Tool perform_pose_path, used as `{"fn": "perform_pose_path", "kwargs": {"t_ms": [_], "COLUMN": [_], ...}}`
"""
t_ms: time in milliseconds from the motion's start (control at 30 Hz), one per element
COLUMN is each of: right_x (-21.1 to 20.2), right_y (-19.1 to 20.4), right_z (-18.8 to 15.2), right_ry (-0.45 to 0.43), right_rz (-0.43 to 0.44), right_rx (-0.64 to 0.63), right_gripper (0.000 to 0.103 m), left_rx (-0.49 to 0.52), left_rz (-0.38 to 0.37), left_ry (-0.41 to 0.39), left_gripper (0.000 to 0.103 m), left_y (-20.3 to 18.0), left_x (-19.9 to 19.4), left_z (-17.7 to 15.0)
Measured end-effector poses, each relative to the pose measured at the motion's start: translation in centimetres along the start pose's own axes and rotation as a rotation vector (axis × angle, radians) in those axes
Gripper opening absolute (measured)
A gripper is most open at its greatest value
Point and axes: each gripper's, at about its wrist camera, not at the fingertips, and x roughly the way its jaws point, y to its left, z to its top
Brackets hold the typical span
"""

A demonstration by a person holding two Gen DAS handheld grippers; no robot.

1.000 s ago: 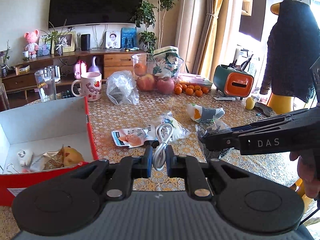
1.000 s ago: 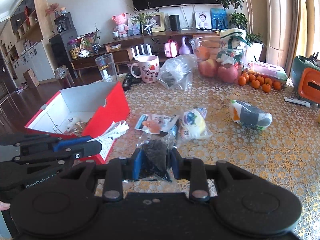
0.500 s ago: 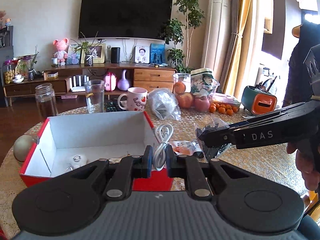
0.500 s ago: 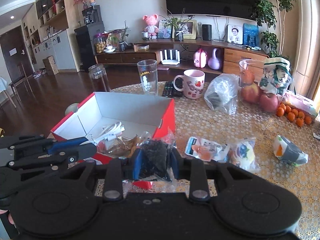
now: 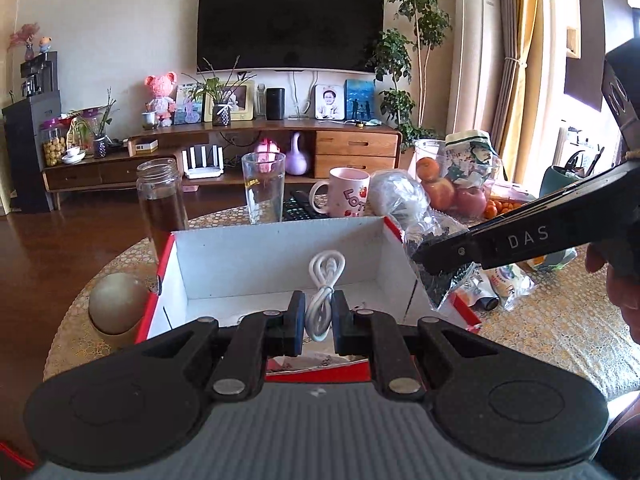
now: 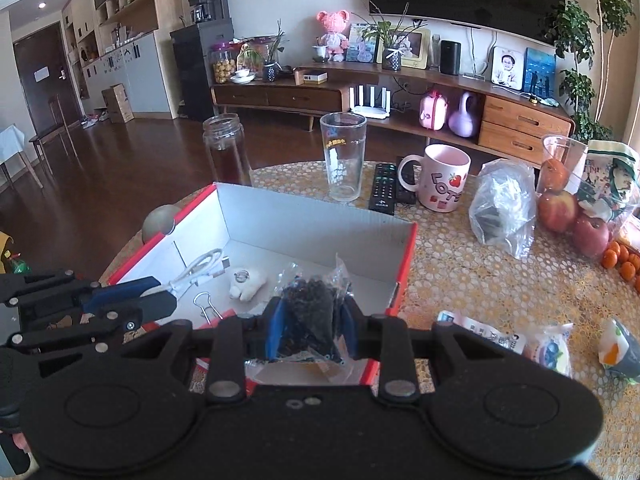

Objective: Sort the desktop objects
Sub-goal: 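Carry the bagged black item with the right tool over the box and release, then withdraw both open tools from the box back over the table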

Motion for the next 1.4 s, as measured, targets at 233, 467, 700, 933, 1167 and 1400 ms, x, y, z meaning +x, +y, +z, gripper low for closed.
{"fn": "perform_pose_path", "kwargs": {"t_ms": [233, 467, 700, 933, 1167, 1400], "right_x": [4.9, 10.6, 13.5, 12.2, 8.5, 3.3], "right_y": [1.5, 2.9, 3.7, 3.4, 2.8, 1.1], "right_z": [1.6, 1.7, 1.0, 0.7, 0.5, 0.0], "right_ry": [0.055, 0.144, 0.200, 0.177, 0.121, 0.060], "right_rz": [-0.005, -0.046, -0.075, -0.097, -0.062, -0.012], "right_rx": [-0.021, -0.061, -0.085, -0.088, -0.105, -0.061], "right_gripper": [0.030, 0.030, 0.034, 0.069, 0.069, 0.071], "left_rx": [0.000, -0.025, -0.038, -0.066, -0.087, -0.088], "left_rz": [0.049, 0.069, 0.057, 0.046, 0.045, 0.044], "left_ry": [0.061, 0.112, 0.144, 0.159, 0.170, 0.202], "left_gripper": [0.012, 0.012, 0.012, 0.012, 0.012, 0.013], "left_y": [2.7, 4.3, 4.4, 4.4, 3.8, 2.9], "left_x": [3.1, 5.1, 5.8, 6.0, 5.6, 5.6], "left_z": [-0.3, -1.4, -2.2, -2.1, -1.7, -1.2]}}
